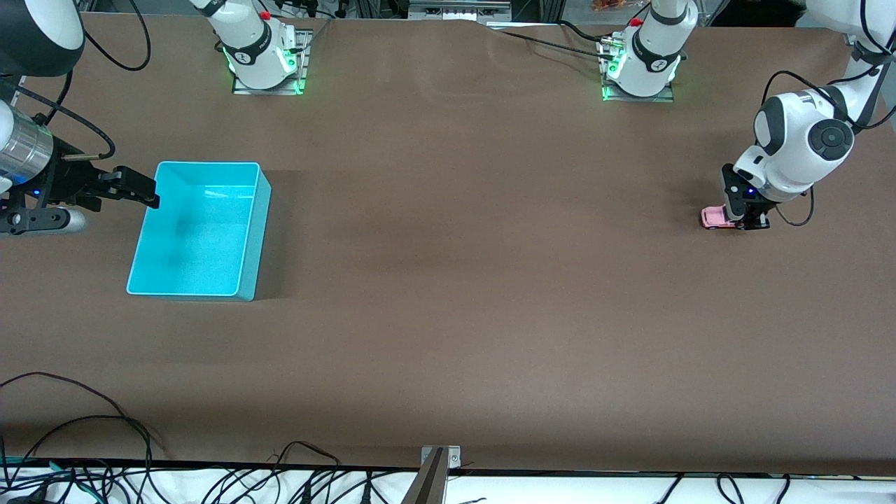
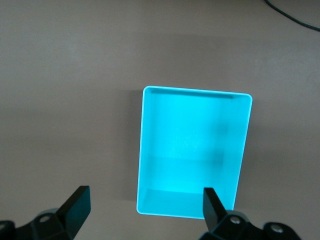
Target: Wind and store pink jeep toy
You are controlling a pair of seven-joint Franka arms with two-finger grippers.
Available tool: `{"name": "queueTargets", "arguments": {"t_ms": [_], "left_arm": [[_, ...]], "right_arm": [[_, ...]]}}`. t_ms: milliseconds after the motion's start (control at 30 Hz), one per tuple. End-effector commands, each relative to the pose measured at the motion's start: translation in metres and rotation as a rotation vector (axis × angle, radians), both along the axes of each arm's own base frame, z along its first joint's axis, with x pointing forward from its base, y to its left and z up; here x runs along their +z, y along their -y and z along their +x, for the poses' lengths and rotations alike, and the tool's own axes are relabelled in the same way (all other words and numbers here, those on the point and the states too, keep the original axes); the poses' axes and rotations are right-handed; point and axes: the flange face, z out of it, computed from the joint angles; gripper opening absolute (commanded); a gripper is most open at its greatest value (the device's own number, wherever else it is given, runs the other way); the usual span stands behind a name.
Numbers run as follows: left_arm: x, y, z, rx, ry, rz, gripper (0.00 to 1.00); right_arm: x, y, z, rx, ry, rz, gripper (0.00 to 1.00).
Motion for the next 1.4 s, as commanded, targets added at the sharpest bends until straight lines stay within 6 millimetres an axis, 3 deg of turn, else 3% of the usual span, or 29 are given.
{"name": "queueTargets", "arguments": {"t_ms": [0, 700, 800, 933, 1200, 1300, 1333, 1367], "left_arm": [[-0.023, -0.019, -0.008, -0.044, -0.056, 0.017, 0.00], [-0.021, -0.024, -0.004, 0.070, -0.029, 0.011, 0.00], [-0.017, -0.024, 0.000, 0.070, -0.020, 0.015, 0.07], [-0.007, -0.024, 0.014, 0.054, 0.003, 0.027, 0.23], [-0.005, -0.023, 0.017, 0.048, 0.007, 0.030, 0.33], [-0.005, -0.023, 0.017, 0.047, 0.007, 0.030, 0.46], [-0.005, -0.023, 0.017, 0.047, 0.007, 0.030, 0.64], [-0.005, -0.023, 0.017, 0.042, 0.007, 0.030, 1.00]], "right_arm": [[0.005, 0.000, 0.001, -0.009, 0.010, -0.010, 1.00], [0.005, 0.000, 0.001, -0.009, 0.010, -0.010, 1.00], [0.005, 0.000, 0.001, -0.009, 0.010, -0.010, 1.00], [0.005, 0.000, 0.001, -0.009, 0.010, -0.010, 1.00], [0.005, 0.000, 0.001, -0.009, 0.010, -0.010, 1.00], [0.005, 0.000, 0.001, -0.009, 0.009, -0.010, 1.00], [0.005, 0.000, 0.001, -0.009, 0.010, -0.010, 1.00], [0.005, 0.000, 0.001, -0.009, 0.009, -0.010, 1.00]]}}
